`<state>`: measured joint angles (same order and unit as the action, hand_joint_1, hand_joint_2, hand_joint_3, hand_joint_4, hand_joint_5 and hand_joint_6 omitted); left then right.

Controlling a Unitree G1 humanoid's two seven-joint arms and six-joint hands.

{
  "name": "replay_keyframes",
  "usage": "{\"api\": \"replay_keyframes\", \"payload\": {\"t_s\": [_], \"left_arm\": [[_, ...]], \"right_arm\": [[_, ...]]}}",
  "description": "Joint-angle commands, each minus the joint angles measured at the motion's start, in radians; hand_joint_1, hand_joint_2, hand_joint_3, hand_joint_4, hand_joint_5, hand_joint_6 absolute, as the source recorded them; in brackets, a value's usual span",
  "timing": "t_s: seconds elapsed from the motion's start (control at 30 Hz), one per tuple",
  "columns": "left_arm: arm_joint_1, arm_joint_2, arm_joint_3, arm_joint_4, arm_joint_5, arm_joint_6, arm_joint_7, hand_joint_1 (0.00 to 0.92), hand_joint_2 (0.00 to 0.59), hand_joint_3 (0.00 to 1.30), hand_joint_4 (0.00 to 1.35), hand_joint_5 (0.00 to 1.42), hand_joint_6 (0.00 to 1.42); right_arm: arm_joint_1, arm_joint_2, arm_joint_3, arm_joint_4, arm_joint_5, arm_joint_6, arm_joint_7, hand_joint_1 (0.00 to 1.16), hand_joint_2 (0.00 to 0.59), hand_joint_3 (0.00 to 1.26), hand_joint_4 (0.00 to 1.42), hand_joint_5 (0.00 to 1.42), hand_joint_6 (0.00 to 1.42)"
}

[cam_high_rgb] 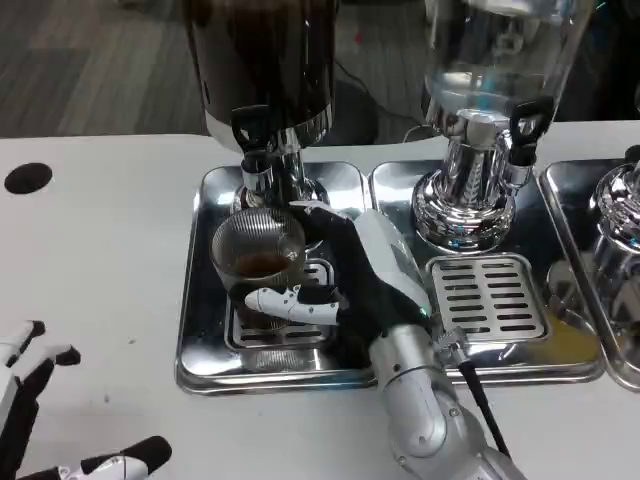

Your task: Grasp the cup under the faucet to collect the drink, then remove the cup.

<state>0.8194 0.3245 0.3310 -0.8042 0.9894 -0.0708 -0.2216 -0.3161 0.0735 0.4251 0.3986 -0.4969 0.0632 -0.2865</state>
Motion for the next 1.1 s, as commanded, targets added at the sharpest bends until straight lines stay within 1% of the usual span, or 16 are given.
{"api": "replay_keyframes", "payload": {"t_s": [0.03, 0.2, 0.77, 1.1], "left_arm": [[-0.004, -0.003, -0.004, 0.003, 0.002, -0.002, -0.018, 0.000, 0.065, 0.31, 0.12, 0.19, 0.48], [-0.016, -0.005, -0.016, 0.006, 0.011, 0.000, -0.027, 0.000, 0.067, 0.31, 0.12, 0.19, 0.48], [-0.056, -0.007, -0.047, 0.012, 0.032, 0.011, -0.052, 0.000, 0.073, 0.31, 0.12, 0.19, 0.47], [-0.081, -0.008, -0.064, 0.025, 0.047, 0.020, -0.062, 0.000, 0.074, 0.31, 0.12, 0.19, 0.46]], "right_arm": [[0.018, 0.022, -0.003, 0.001, 0.005, -0.021, -0.019, 0.72, 0.088, 0.41, 0.37, 0.33, 0.16], [0.023, 0.012, -0.015, -0.010, 0.014, -0.029, -0.017, 0.72, 0.098, 0.41, 0.43, 0.39, 0.19], [0.055, -0.021, -0.045, -0.082, 0.018, -0.030, 0.013, 0.71, 0.106, 0.42, 0.46, 0.41, 0.21], [0.070, -0.040, -0.052, -0.108, 0.017, -0.041, 0.024, 0.71, 0.106, 0.43, 0.47, 0.42, 0.22]]}}
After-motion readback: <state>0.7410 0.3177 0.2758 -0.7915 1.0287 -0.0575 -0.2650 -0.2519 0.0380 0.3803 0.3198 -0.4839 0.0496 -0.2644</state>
